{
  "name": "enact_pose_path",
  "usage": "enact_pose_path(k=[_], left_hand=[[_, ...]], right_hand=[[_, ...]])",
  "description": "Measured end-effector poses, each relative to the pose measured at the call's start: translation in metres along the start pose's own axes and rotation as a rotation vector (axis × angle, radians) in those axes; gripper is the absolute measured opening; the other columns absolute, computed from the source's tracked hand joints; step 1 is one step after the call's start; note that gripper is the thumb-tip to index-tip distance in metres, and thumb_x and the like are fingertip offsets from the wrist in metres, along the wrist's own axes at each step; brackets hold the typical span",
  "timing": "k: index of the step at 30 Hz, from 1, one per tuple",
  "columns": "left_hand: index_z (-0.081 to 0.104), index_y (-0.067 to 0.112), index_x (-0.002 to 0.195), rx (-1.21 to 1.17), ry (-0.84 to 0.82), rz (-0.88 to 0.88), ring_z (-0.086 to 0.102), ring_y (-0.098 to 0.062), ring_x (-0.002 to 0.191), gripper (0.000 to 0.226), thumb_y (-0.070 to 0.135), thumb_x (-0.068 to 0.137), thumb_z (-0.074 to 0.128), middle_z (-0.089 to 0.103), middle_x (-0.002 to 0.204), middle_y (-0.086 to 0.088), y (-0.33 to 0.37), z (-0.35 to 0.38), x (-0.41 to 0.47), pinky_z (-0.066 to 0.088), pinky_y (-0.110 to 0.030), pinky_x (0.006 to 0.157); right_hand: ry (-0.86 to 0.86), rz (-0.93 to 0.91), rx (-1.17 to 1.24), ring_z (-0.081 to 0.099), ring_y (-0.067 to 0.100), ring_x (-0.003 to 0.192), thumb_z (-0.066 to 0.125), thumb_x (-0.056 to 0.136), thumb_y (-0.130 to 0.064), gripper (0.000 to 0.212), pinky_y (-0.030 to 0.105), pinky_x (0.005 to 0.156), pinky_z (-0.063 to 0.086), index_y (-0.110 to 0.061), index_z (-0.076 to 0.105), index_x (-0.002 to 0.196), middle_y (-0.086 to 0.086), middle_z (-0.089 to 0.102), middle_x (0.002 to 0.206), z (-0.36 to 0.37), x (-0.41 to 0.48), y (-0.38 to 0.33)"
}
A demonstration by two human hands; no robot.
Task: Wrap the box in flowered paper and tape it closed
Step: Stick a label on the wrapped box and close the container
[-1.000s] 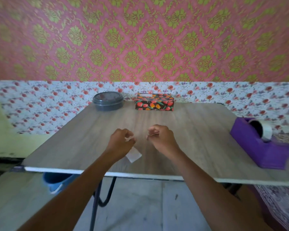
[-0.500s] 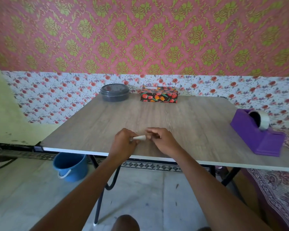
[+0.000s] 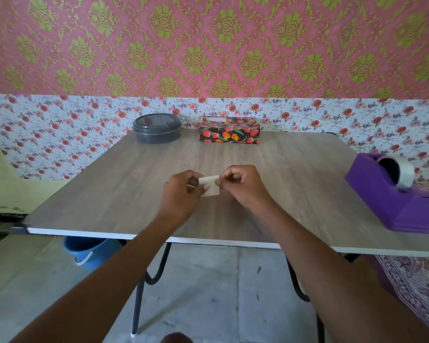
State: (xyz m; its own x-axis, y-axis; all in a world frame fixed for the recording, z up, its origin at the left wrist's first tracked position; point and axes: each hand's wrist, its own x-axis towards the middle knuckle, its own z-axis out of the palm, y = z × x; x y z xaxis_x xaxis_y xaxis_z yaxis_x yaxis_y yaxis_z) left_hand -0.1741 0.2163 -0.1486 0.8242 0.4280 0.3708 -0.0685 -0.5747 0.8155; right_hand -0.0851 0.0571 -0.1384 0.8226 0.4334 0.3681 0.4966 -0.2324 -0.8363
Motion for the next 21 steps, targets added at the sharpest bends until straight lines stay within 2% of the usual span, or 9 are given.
enact_pose_path(k=[2, 8, 13, 17, 21], left_hand=[[0.076, 0.023, 0.092, -0.019, 0.019, 0.034, 0.071, -0.021, 0.073, 0.009, 0.016, 0.087, 0.077, 0.072, 0.077, 0.005, -0.006, 0.008, 0.024, 0.062, -0.047, 0.071], [0.076, 0.017, 0.099, -0.130, 0.036, -0.027, 0.074, -0.022, 0.077, 0.019, 0.007, 0.083, 0.079, 0.074, 0.081, -0.002, -0.011, 0.022, 0.100, 0.063, -0.046, 0.072], [0.071, 0.021, 0.093, -0.262, 0.072, -0.140, 0.074, -0.026, 0.080, 0.026, -0.002, 0.082, 0.078, 0.074, 0.081, -0.006, 0.009, 0.011, 0.146, 0.061, -0.053, 0.078], [0.066, 0.015, 0.099, -0.340, 0.122, -0.245, 0.074, -0.023, 0.078, 0.027, -0.002, 0.082, 0.078, 0.073, 0.077, -0.005, 0.053, -0.025, 0.177, 0.062, -0.046, 0.076], [0.064, 0.004, 0.086, -0.353, 0.194, -0.312, 0.071, -0.014, 0.072, 0.019, -0.007, 0.080, 0.077, 0.072, 0.080, -0.013, 0.102, -0.067, 0.195, 0.062, -0.032, 0.066]], right_hand=[[0.023, -0.002, 0.043, 0.071, 0.019, 0.069, 0.081, 0.083, -0.005, 0.009, 0.036, 0.073, 0.059, -0.013, 0.078, 0.080, 0.001, 0.074, 0.072, -0.001, 0.018, 0.006], [0.058, 0.055, 0.169, 0.075, 0.024, 0.071, 0.082, 0.080, -0.001, 0.023, 0.045, 0.074, 0.064, -0.021, 0.075, 0.071, 0.003, 0.075, 0.073, -0.005, 0.084, 0.022], [0.073, 0.118, 0.320, 0.070, 0.026, 0.067, 0.082, 0.076, 0.008, 0.019, 0.048, 0.071, 0.061, -0.003, 0.068, 0.069, 0.013, 0.073, 0.072, -0.009, 0.137, 0.004], [0.068, 0.153, 0.370, 0.070, 0.018, 0.069, 0.080, 0.075, 0.013, 0.020, 0.038, 0.068, 0.061, 0.001, 0.063, 0.074, 0.009, 0.073, 0.075, -0.017, 0.179, -0.043], [0.043, 0.169, 0.394, 0.067, 0.019, 0.069, 0.080, 0.075, 0.012, 0.017, 0.038, 0.066, 0.058, 0.007, 0.064, 0.076, 0.014, 0.070, 0.074, -0.020, 0.198, -0.098]])
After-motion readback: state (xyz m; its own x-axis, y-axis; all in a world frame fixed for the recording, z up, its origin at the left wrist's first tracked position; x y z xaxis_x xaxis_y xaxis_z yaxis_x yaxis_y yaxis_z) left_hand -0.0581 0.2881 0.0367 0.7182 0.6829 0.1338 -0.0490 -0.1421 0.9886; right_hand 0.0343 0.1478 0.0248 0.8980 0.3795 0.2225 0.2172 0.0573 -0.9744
